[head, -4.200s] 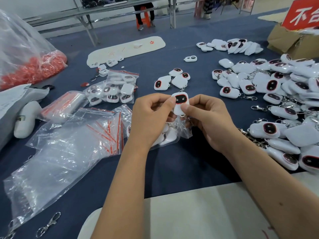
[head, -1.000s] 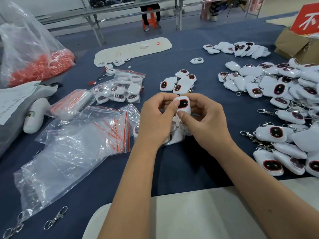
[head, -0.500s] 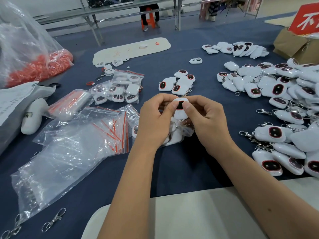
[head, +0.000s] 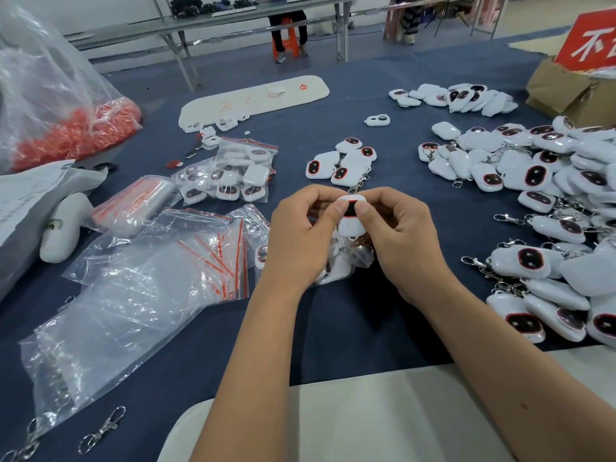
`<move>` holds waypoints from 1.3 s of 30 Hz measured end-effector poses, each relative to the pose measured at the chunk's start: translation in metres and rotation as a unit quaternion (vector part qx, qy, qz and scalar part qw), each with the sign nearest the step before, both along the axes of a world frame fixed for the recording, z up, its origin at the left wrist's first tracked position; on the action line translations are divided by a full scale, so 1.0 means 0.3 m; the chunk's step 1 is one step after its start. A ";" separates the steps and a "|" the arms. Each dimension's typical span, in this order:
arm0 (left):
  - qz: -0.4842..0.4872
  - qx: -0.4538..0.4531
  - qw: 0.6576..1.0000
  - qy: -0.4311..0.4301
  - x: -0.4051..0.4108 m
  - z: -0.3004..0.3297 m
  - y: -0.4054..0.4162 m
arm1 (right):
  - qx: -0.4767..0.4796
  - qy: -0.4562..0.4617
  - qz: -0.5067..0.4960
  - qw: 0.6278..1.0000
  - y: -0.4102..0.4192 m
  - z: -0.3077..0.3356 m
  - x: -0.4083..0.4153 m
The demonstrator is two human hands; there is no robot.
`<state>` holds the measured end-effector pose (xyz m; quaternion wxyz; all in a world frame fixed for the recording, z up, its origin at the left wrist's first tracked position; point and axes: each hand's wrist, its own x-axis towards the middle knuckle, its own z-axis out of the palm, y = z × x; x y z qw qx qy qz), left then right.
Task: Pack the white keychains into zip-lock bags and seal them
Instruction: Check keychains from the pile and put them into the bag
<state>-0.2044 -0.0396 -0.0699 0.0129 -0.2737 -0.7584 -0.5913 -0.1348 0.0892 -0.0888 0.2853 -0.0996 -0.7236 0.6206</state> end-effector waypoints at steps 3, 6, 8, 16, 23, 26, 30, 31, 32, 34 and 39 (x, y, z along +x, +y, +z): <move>-0.001 0.001 1.000 -0.003 0.000 -0.002 0.003 | -0.008 0.000 0.004 1.000 0.001 0.003 0.001; 0.014 0.017 1.000 -0.002 -0.001 -0.003 0.003 | -0.037 0.002 0.048 0.998 -0.003 0.010 0.008; 0.020 0.022 1.000 -0.004 -0.004 -0.003 0.003 | -0.025 0.002 0.059 0.998 -0.006 0.009 0.009; 0.039 -0.002 0.999 -0.004 -0.005 -0.011 0.013 | -0.078 0.026 -0.005 0.997 -0.001 0.005 0.001; 0.020 -0.134 0.987 0.083 0.015 -0.011 0.010 | -0.216 0.044 -0.115 0.969 0.051 -0.003 -0.019; 0.029 -0.173 0.978 0.113 0.018 -0.009 0.015 | -0.228 0.040 -0.109 0.967 0.066 0.002 -0.021; 0.048 -0.160 0.982 0.087 0.018 -0.006 0.020 | -0.207 0.029 -0.111 0.972 0.066 -0.003 -0.023; 0.054 -0.150 0.985 0.072 0.015 -0.005 0.019 | -0.165 0.016 -0.109 0.980 0.065 -0.006 -0.021; 0.059 -0.138 0.987 0.059 0.014 -0.004 0.018 | -0.117 0.005 -0.106 0.987 0.062 -0.008 -0.018; 0.068 -0.118 0.989 0.050 0.012 0.000 0.014 | -0.030 -0.003 -0.102 0.994 0.056 -0.005 -0.009; 0.073 -0.083 0.992 0.052 0.016 0.015 0.009 | 0.082 -0.017 -0.046 0.995 0.039 0.015 0.007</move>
